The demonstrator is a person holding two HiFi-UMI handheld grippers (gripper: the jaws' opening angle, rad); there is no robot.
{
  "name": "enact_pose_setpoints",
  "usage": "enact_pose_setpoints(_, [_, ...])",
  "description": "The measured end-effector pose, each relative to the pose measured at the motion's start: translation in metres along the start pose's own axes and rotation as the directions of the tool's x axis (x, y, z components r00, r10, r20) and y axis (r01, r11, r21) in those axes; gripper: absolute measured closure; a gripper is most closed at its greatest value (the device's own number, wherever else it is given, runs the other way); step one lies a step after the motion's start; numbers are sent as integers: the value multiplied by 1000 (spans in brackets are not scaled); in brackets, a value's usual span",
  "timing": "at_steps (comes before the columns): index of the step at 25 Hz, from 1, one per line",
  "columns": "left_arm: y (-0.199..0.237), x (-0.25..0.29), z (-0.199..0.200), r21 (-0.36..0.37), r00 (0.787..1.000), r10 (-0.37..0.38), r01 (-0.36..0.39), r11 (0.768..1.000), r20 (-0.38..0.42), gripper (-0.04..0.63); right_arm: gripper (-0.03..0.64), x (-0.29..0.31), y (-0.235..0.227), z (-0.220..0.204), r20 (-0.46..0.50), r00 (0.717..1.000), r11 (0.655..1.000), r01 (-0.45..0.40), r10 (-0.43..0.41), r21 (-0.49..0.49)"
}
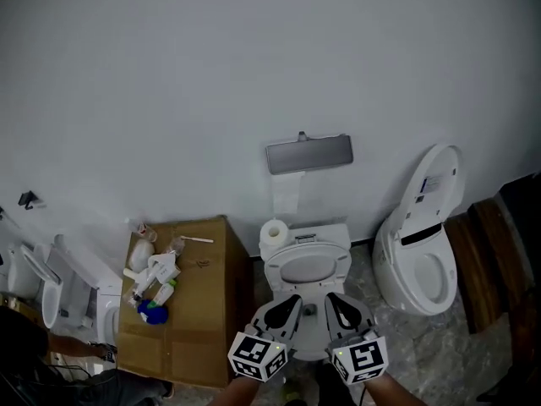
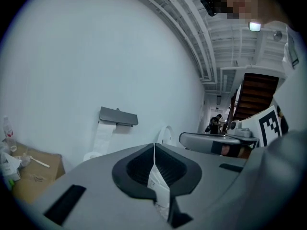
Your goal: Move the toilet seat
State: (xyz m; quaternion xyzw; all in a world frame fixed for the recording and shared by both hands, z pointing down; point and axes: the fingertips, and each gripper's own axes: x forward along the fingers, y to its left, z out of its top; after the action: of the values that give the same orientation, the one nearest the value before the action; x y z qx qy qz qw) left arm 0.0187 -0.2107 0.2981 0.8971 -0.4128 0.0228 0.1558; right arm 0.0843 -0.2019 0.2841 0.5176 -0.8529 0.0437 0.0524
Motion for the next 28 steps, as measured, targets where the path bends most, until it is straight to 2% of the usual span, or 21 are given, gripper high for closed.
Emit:
enact_pose_setpoints(7, [-54, -46, 26, 16, 997, -78, 78, 997, 7, 578, 604, -53, 27, 45, 51, 999, 1000, 16, -16, 2])
enact_pose_setpoints(13, [-94, -96, 51, 0, 990, -132, 132, 991, 38, 578, 604, -102, 59, 76, 95, 995, 1000, 24, -24, 2])
enact_pose_setpoints(21, [-121, -148, 89, 34, 987, -135, 133, 991, 84, 578, 604, -138, 88, 114, 152, 988, 1000, 16, -16, 0])
enact_pose_setpoints(28, [-126, -171, 106, 56, 984, -127, 121, 991, 124, 578, 604, -151, 100, 138, 191, 982, 1000, 16, -13, -11])
